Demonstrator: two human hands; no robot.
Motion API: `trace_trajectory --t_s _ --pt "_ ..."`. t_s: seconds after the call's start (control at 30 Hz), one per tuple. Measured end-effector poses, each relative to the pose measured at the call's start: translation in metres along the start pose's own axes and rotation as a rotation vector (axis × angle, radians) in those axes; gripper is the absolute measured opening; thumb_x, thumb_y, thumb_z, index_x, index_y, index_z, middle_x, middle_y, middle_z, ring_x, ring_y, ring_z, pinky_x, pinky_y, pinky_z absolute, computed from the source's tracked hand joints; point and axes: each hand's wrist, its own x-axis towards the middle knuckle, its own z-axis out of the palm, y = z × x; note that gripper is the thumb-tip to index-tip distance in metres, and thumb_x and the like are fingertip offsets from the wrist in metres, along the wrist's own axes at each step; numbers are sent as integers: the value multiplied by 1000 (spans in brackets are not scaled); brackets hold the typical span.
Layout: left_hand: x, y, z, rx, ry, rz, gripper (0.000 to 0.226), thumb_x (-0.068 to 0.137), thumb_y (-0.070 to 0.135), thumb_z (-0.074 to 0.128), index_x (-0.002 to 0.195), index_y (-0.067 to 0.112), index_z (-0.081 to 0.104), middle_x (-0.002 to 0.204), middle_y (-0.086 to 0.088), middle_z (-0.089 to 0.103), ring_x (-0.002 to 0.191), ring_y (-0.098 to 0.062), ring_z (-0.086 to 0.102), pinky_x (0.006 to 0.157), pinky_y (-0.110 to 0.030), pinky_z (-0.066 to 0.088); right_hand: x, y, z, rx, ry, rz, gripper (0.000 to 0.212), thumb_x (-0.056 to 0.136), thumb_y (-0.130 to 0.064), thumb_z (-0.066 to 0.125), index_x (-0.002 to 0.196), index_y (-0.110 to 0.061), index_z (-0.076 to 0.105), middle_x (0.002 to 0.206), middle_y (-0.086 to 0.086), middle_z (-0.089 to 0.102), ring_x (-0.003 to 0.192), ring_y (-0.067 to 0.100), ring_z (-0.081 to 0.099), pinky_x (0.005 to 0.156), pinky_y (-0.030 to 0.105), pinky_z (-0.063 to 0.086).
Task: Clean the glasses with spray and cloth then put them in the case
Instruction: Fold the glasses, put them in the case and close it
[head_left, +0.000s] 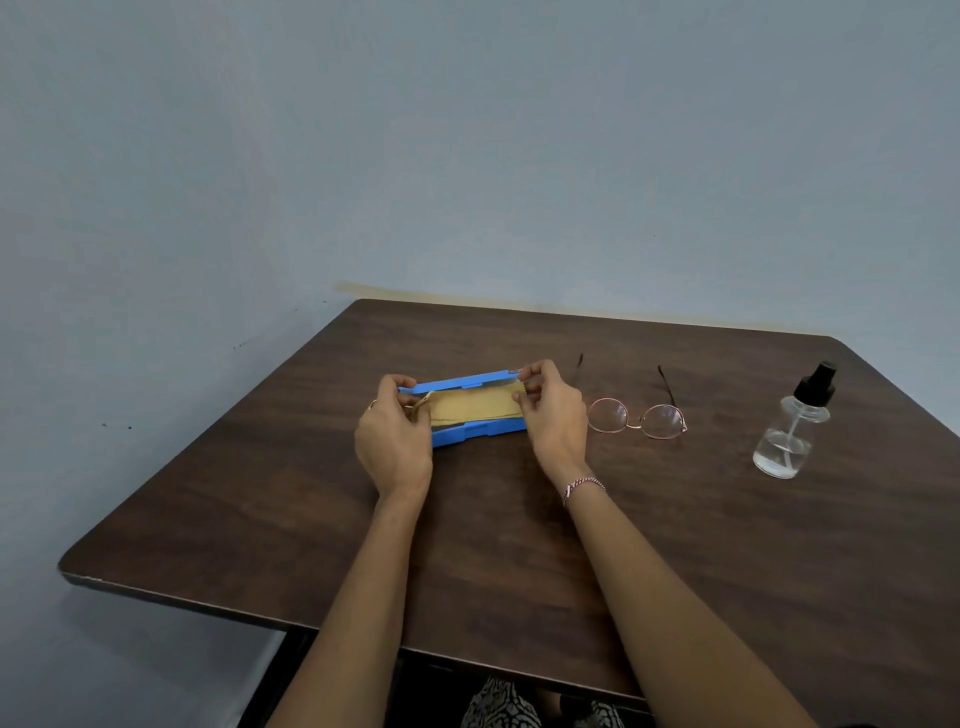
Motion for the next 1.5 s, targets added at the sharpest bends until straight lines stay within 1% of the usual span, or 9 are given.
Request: trace_trajectory --t_s 0.1,0.2,0.43,0.6,0.77,1.03,1.2,1.37,1.5 --pt "1 -4 2 157 6 11 31 80 22 73 107 26 57 85 1 67 81 -15 61 66 -33 51 0 3 3 -101 19 -60 23 88 -18 64 108 -22 53 91 -2 65 86 13 59 70 32 52" --pt "2 -5 3 227 -7 -2 36 81 24 72 112 26 54 86 -2 65 83 -17 58 64 -32 46 -1 3 4 -152 64 -100 24 86 -20 66 107 -20 54 87 -2 64 89 15 54 70 37 51" --pt "2 -7 5 241 -25 -3 50 81 23 71 125 26 47 90 -2 66 86 -19 60 66 -33 46 2 1 6 -202 76 -82 28 84 -27 69 106 -22 52 83 -4 64 87 15 52 71 38 51" --pt "2 -8 6 224 -16 3 45 84 26 61 127 25 46 84 -2 65 77 -18 60 62 -29 38 3 1 7 -231 87 -102 25 87 -27 65 106 -20 50 83 -1 64 84 15 52 67 36 50" --pt "2 -7 4 254 -34 20 47 81 25 62 126 24 47 81 -3 62 79 -20 58 63 -31 42 4 1 7 -283 61 -132 25 87 -26 64 106 -16 50 84 4 62 85 19 54 69 37 50" --pt "1 -5 3 337 -71 63 54 82 23 66 131 26 43 83 -2 63 84 -20 60 64 -34 46 5 2 7 -363 34 -184 24 86 -28 66 103 -18 54 84 1 66 85 19 52 69 35 48" --pt "3 -5 2 310 -56 52 66 79 19 71 136 26 37 90 1 64 91 -21 60 67 -35 46 5 0 7 -314 33 -171 20 88 -27 63 103 -16 57 84 3 66 87 20 52 71 38 49" --pt "2 -5 2 271 -18 63 63 79 18 70 134 23 39 102 0 63 100 -23 58 71 -37 47 3 2 3 -294 82 -178 17 93 -23 55 105 -13 61 93 3 66 91 21 50 70 40 51" --pt "1 -4 1 282 1 75 62 79 16 70 133 20 40 113 -4 59 100 -23 59 73 -36 48 1 5 -3 -336 74 -203 20 93 -16 54 108 -15 66 103 3 62 95 21 47 72 36 51"
